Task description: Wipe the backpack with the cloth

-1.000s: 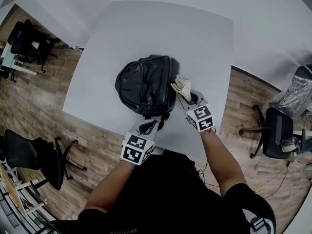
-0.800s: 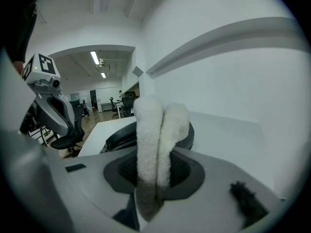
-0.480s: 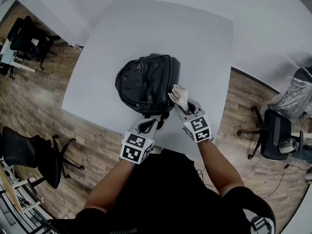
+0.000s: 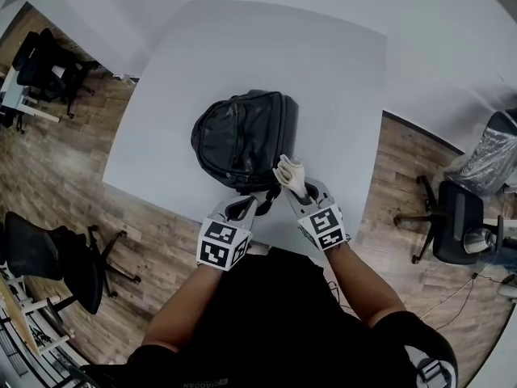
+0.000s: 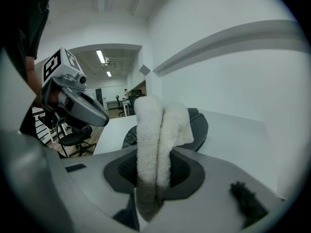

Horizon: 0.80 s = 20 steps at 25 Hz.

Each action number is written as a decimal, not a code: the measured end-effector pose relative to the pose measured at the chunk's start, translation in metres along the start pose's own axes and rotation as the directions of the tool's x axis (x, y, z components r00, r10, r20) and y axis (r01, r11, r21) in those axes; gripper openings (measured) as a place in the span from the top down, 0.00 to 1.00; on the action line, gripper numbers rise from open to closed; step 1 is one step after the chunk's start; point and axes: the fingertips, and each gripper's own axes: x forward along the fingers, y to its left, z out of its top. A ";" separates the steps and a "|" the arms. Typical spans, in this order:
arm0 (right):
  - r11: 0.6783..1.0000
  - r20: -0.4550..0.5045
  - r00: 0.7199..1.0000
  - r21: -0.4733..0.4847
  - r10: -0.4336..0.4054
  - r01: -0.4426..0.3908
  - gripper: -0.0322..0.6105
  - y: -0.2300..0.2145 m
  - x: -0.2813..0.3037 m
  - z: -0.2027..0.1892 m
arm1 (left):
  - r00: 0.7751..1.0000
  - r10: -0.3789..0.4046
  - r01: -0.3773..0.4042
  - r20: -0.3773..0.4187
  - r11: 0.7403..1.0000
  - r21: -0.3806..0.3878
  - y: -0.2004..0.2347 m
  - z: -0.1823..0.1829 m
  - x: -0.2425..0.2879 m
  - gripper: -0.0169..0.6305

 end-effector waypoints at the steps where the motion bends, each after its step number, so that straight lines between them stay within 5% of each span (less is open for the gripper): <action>1: 1.000 0.000 1.000 -0.003 0.007 -0.007 0.80 0.004 -0.001 0.000 | 1.000 0.003 -0.003 0.002 1.000 -0.004 0.000 0.000 0.000 0.96; 20: 0.992 0.009 0.993 -0.048 0.120 -0.119 0.80 0.043 0.001 0.007 | 0.997 0.066 -0.065 0.027 0.997 -0.032 0.001 -0.005 -0.015 0.96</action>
